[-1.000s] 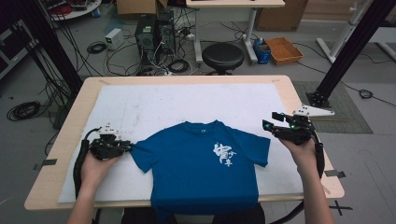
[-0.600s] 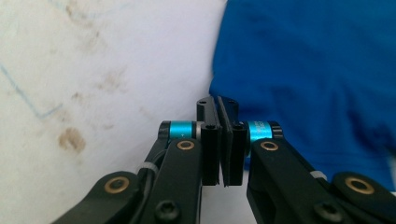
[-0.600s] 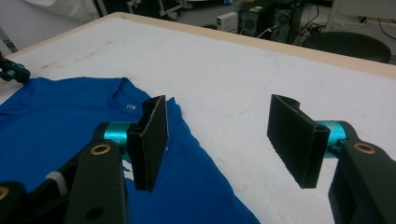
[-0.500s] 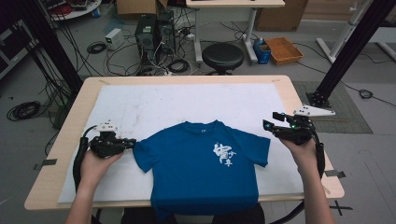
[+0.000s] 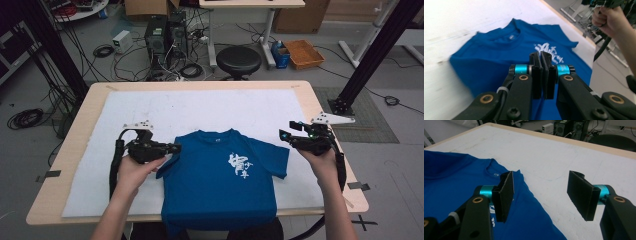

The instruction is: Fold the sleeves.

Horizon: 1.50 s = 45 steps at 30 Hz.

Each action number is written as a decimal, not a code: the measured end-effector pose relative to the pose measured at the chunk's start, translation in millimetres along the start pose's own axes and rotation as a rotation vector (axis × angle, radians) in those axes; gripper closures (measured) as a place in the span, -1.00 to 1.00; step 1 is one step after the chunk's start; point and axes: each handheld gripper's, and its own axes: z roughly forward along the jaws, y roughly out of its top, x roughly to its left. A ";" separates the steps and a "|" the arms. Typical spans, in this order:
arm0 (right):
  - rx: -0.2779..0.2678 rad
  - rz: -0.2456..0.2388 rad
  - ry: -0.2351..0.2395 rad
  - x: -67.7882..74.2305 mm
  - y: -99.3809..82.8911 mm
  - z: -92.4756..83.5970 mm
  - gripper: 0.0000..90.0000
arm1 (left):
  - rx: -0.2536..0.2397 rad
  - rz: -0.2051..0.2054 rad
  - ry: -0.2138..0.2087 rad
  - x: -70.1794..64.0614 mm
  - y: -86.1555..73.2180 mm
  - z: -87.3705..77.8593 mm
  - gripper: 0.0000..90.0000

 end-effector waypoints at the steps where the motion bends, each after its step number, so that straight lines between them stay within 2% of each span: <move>1: 0.003 0.000 0.001 0.1 -0.2 0.5 -0.14 | -0.009 -0.020 -0.019 -1.7 1.1 10.9 0.95; 2: 0.003 -0.002 -0.001 0.3 -0.4 1.0 -0.14 | -0.009 -0.020 -0.019 -1.7 1.1 10.9 0.95; 5: 0.008 -0.013 -0.012 0.8 -0.7 2.1 -0.14 | 0.013 -0.021 -0.030 -1.1 1.7 36.0 0.95; 6: 0.011 -0.012 -0.014 1.3 -0.8 2.5 -0.14 | 0.013 -0.021 -0.030 -1.1 1.7 36.0 0.95; 8: 0.019 -0.014 -0.018 1.8 -1.2 2.9 -0.14 | 0.037 -0.010 -0.012 0.1 0.7 48.8 0.94; 9: 0.021 -0.016 -0.020 1.5 -1.6 3.1 -0.14 | 0.049 -0.009 0.005 3.0 -1.9 60.2 0.94; 11: 0.020 -0.014 -0.022 0.9 -2.1 3.1 -0.14 | 0.059 -0.007 0.002 4.9 -3.1 64.9 0.94; 14: 0.015 0.013 -0.024 -3.6 -5.4 2.5 -0.15 | 0.042 0.011 -0.027 7.9 -5.3 72.8 0.42; 15: 0.014 0.018 -0.028 -4.8 -6.2 2.6 -0.16 | 0.023 0.034 -0.041 7.6 -4.7 71.0 0.39; 16: 0.017 0.027 -0.029 -5.9 -7.3 2.3 -0.16 | 0.005 0.055 -0.027 6.8 -4.1 68.3 0.30; 17: 0.017 0.030 -0.036 -7.2 -8.4 2.3 -0.16 | 0.005 0.055 -0.027 6.8 -4.1 68.3 0.20; 21: 0.034 0.046 -0.065 -11.4 -12.2 2.8 -0.16 | -0.070 0.138 0.017 6.3 -2.9 47.7 0.15; 23: 0.069 0.064 -0.075 -15.4 -19.4 4.3 -0.08 | -0.086 0.157 0.049 8.4 -4.3 36.0 0.15; 27: 0.108 0.071 -0.090 -18.6 -27.0 6.4 0.01 | -0.113 0.190 0.076 17.1 -11.2 15.7 0.13; 31: 0.155 0.110 -0.111 -28.1 -39.2 8.4 0.13 | -0.132 0.196 0.102 25.0 -20.0 -3.2 0.06; 32: 0.177 0.136 -0.098 -34.0 -47.5 10.1 0.24 | -0.124 0.189 0.109 26.4 -21.5 -8.1 0.06; 33: 0.177 0.136 -0.098 -34.0 -47.5 10.1 0.24 | -0.114 0.185 0.111 27.7 -22.7 -12.6 0.06; 34: 0.201 0.154 -0.086 -38.8 -55.9 12.8 0.34 | -0.104 0.189 0.112 28.9 -24.3 -17.1 0.05; 35: 0.214 0.159 -0.086 -40.8 -59.1 14.3 0.36 | -0.096 0.197 0.136 30.1 -28.8 -25.4 0.00; 36: 0.214 0.159 -0.086 -40.8 -59.1 14.3 0.36 | -0.096 0.197 0.136 30.1 -28.8 -25.4 -0.10; 38: 0.223 0.179 -0.076 -43.4 -62.8 16.7 0.40 | -0.101 0.212 0.171 32.6 -35.4 -35.3 -0.11; 40: 0.229 0.184 -0.077 -44.5 -63.7 18.8 0.41 | -0.119 0.210 0.190 37.2 -42.3 -43.2 -0.12; 41: 0.241 0.181 -0.081 -44.0 -64.6 22.4 0.43 | -0.127 0.184 0.209 42.7 -47.6 -48.6 -0.17; 42: 0.255 0.177 -0.086 -43.5 -65.1 24.9 0.43 | -0.127 0.184 0.209 42.7 -47.6 -48.6 -0.17; 43: 0.269 0.169 -0.088 -43.0 -65.8 27.6 0.49 | -0.137 0.171 0.218 48.7 -52.6 -53.1 -0.17; 45: 0.296 0.151 -0.104 -41.0 -67.4 32.1 0.61 | -0.139 0.165 0.224 50.8 -54.5 -54.5 -0.17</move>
